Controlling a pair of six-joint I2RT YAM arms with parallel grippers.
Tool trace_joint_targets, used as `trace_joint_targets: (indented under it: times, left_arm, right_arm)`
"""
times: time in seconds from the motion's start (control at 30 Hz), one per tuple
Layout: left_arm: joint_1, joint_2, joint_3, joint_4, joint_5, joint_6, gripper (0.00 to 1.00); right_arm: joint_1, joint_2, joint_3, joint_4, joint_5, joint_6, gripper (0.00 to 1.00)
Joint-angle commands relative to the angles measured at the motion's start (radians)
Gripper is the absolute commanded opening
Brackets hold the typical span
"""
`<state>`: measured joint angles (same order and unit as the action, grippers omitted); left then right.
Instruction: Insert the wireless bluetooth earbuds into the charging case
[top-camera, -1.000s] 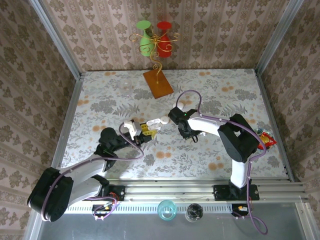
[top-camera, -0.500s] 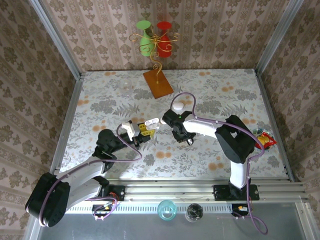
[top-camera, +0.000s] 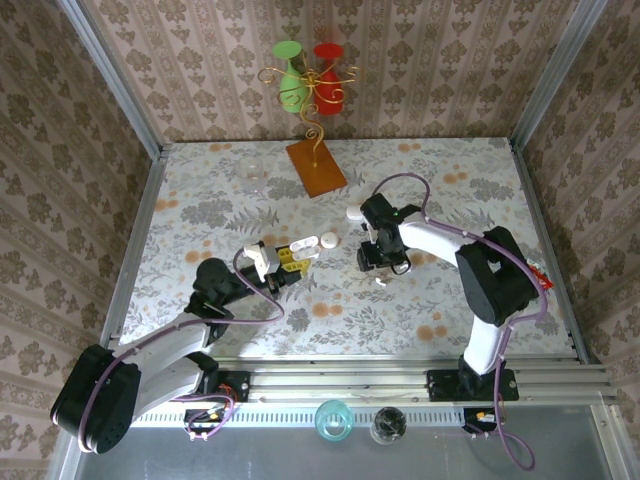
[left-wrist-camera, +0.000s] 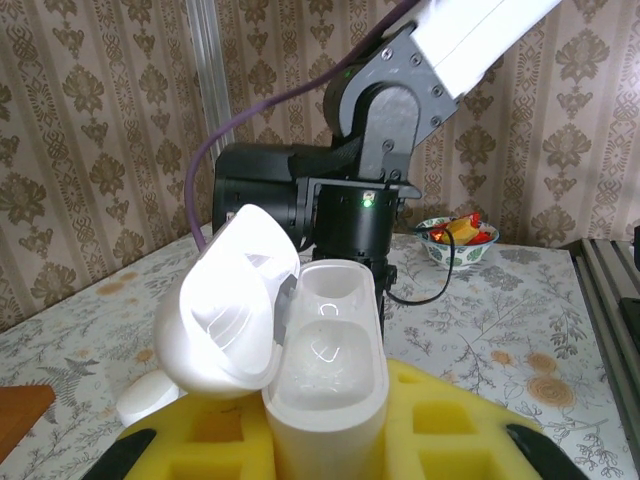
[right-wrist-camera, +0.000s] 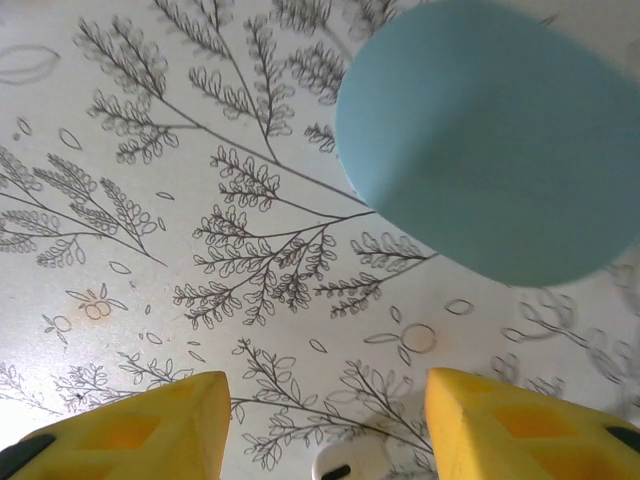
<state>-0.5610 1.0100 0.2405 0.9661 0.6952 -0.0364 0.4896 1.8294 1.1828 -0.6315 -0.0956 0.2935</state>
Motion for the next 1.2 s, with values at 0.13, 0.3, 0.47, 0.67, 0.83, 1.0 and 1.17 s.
trace_joint_targets:
  times: [0.13, 0.3, 0.47, 0.67, 0.83, 1.0, 1.17]
  left_arm:
    - [0.006, 0.002, -0.006, 0.024, 0.019, -0.003, 0.05]
    - [0.007, 0.014, -0.006, 0.021, 0.009, 0.019, 0.05]
    - [0.009, 0.042, 0.000, 0.045, 0.011, 0.014, 0.05]
    - [0.009, 0.068, 0.013, 0.055, 0.023, 0.010, 0.05]
    - [0.009, 0.076, 0.020, 0.059, 0.029, 0.007, 0.05]
    - [0.009, 0.081, 0.022, 0.060, 0.030, 0.005, 0.05]
    - [0.009, 0.091, 0.023, 0.068, 0.034, 0.001, 0.05]
  right_arm:
    - [-0.012, 0.048, -0.019, 0.007, -0.174, -0.051, 0.53]
    - [-0.013, 0.002, -0.080, 0.006, -0.205, -0.038, 0.51]
    - [-0.013, -0.042, -0.129, 0.003, -0.211, -0.023, 0.50]
    - [-0.013, -0.080, -0.171, 0.010, -0.208, -0.011, 0.49]
    - [-0.013, -0.100, -0.200, 0.003, -0.204, 0.000, 0.47]
    - [-0.013, -0.140, -0.234, 0.004, -0.209, 0.008, 0.47]
    - [-0.016, -0.158, -0.259, 0.018, -0.231, 0.013, 0.43]
